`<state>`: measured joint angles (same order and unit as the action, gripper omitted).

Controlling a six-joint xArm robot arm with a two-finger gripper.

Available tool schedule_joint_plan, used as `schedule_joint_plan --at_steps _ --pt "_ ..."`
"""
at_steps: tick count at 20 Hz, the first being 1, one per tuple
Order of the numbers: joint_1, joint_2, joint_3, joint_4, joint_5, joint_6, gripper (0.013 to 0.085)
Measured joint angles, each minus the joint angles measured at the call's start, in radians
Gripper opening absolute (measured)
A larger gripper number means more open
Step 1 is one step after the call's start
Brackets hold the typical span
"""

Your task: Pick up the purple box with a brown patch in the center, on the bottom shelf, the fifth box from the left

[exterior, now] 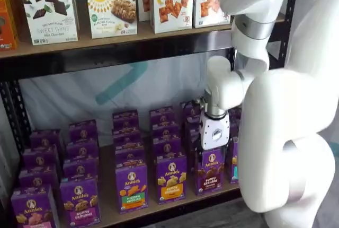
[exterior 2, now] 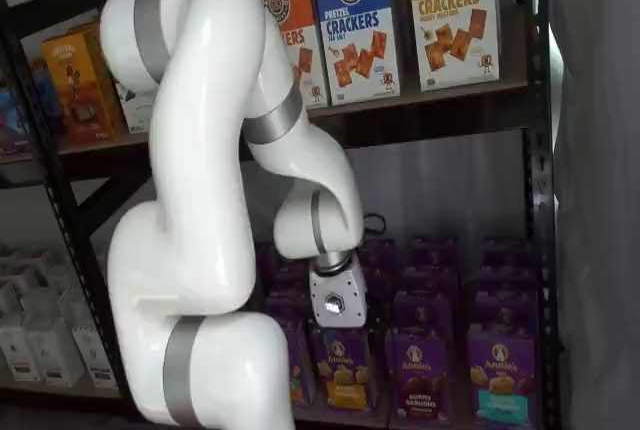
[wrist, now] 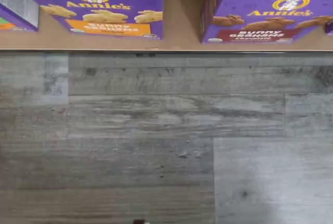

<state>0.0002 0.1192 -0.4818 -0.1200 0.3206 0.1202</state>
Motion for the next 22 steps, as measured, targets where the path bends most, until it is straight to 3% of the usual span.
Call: schedule_joint_plan --at_steps 6,8,11,12,14,15,20,22 --pt "-0.025 0.180 -0.078 -0.017 -0.102 -0.007 0.0850" --pt "-0.031 0.228 -0.106 -0.041 -0.121 0.011 0.0850" --pt "-0.028 0.310 -0.160 -0.009 -0.156 -0.019 0.0850" --pt "-0.030 0.327 -0.174 -0.021 -0.157 -0.009 0.0850" --pt "-0.042 0.379 -0.219 -0.094 -0.171 0.053 0.0850" --pt "-0.043 0.396 -0.233 -0.096 -0.178 0.053 0.0850" --pt "-0.034 0.473 -0.314 0.030 -0.197 -0.063 0.0850" --pt "-0.032 0.491 -0.344 0.109 -0.195 -0.140 0.0850"
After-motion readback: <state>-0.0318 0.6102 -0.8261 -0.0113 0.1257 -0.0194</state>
